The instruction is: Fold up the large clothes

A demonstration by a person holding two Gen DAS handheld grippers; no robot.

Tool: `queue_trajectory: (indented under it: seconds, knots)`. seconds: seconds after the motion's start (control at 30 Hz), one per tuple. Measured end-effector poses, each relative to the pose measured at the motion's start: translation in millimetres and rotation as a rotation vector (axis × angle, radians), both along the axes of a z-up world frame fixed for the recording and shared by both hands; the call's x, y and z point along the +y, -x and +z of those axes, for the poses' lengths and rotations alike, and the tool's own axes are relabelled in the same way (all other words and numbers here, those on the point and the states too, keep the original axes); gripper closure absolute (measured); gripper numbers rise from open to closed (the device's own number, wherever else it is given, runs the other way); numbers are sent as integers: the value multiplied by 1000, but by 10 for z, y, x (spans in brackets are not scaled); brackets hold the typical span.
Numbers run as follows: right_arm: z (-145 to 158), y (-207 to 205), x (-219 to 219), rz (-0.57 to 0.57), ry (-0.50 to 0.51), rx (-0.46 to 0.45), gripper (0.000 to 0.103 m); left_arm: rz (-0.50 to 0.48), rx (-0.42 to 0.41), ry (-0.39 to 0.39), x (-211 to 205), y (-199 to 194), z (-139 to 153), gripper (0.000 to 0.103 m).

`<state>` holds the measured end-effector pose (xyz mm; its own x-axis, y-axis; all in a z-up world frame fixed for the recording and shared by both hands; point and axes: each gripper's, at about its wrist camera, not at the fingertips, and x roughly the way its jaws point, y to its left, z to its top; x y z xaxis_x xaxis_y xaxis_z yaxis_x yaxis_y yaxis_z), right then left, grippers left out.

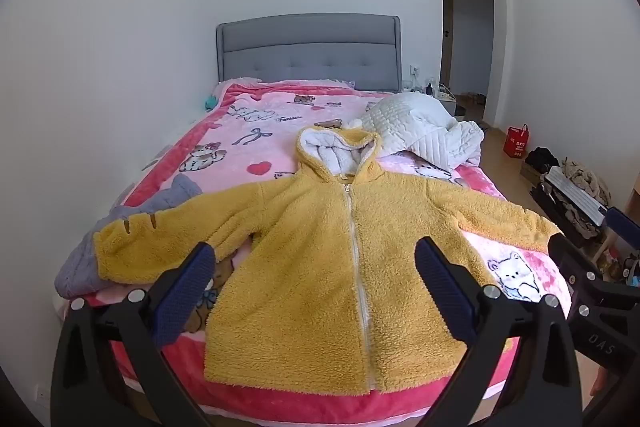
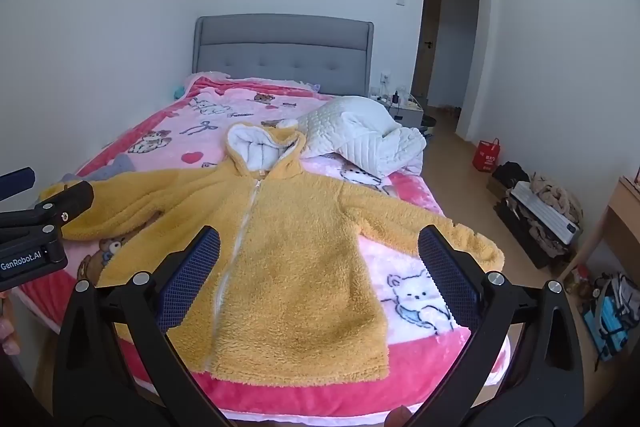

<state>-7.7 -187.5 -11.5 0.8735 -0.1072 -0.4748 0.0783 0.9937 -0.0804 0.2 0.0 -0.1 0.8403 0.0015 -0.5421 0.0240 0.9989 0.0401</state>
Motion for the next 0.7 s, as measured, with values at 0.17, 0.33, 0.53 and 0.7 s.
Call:
queue_trajectory:
  seconds: [0.17, 0.33, 0.53, 0.7]
  knots:
    - [9, 14, 1, 5, 1, 1, 8, 0, -2, 8, 14, 3, -1, 5]
    - [26, 15, 11, 10, 9, 8, 8, 4, 2, -1, -3, 6, -6, 5]
    - [125, 57, 32, 11, 2, 4, 8, 4, -2, -1, 19, -9, 55, 5]
    - [77, 58, 35, 7, 3, -2, 8, 4, -4, -6, 4, 1, 53, 5]
